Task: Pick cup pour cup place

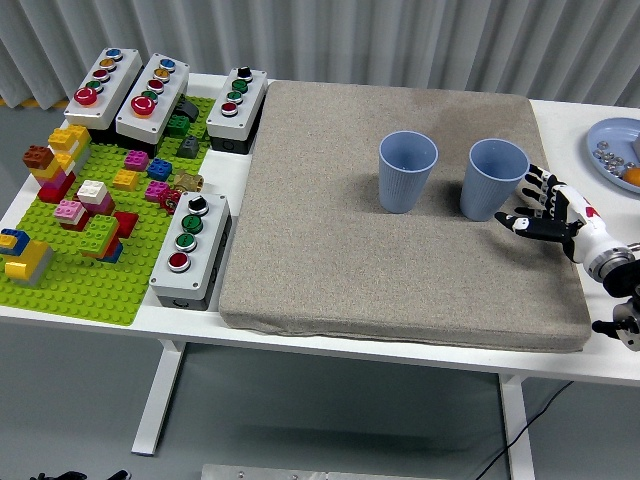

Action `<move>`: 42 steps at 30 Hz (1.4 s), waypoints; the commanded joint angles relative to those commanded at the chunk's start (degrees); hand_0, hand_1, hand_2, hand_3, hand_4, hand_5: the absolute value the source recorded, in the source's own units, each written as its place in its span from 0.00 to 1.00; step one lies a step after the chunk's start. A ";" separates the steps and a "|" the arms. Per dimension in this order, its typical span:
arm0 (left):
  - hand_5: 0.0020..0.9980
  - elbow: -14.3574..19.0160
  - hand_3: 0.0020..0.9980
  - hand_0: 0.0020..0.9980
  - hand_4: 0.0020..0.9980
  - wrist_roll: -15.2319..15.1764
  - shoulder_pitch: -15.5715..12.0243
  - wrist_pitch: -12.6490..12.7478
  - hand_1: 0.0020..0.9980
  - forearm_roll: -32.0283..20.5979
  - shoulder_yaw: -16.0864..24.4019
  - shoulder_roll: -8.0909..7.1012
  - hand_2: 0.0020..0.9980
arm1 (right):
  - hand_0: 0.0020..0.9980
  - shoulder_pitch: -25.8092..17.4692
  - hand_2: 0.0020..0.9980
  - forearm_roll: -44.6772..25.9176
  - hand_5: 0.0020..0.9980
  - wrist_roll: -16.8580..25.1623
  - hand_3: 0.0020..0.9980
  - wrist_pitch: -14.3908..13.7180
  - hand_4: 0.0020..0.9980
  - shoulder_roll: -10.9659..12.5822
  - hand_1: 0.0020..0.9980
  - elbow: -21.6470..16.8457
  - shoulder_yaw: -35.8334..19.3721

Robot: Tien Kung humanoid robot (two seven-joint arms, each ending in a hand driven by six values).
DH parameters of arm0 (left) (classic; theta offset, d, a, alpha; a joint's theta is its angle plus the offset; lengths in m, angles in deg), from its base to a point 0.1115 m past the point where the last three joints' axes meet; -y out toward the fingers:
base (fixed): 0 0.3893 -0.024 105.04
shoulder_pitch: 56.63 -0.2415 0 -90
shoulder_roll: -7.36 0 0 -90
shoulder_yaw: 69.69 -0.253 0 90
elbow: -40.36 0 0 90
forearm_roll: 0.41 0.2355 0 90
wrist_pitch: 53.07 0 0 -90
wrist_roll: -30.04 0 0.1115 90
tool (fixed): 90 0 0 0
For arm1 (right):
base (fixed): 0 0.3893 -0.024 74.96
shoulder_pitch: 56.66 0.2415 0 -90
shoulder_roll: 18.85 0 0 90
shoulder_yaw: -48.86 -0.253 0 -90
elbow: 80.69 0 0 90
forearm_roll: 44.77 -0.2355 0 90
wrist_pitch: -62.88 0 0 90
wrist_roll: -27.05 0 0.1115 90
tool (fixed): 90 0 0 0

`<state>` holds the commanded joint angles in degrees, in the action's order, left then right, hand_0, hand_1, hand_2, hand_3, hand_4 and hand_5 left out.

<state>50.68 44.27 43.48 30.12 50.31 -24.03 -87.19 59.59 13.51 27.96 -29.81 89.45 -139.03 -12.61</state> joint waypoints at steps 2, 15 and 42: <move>0.97 0.00 0.64 0.77 0.50 0.03 -0.03 0.02 0.75 0.21 0.25 -0.04 0.81 | 0.99 -0.65 1.00 0.07 0.16 -0.13 1.00 0.04 0.85 0.67 0.96 -1.38 -0.79; 0.97 0.00 0.64 0.77 0.50 0.12 -0.20 0.08 0.75 0.84 0.90 -0.21 0.81 | 0.98 -1.55 1.00 -0.67 0.16 -0.28 1.00 -0.59 0.86 1.97 0.96 -4.54 -4.02; 0.96 0.00 0.64 0.77 0.50 -0.05 -0.09 -0.30 0.75 -0.20 -1.24 -0.44 0.80 | 0.88 10.59 0.80 -27.40 0.36 14.45 0.81 -15.26 0.87 -6.54 0.79 -0.45 -11.02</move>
<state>50.68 44.22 43.40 29.82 50.11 -25.27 -87.64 70.19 -13.88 42.41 -45.07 82.91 -139.49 -23.62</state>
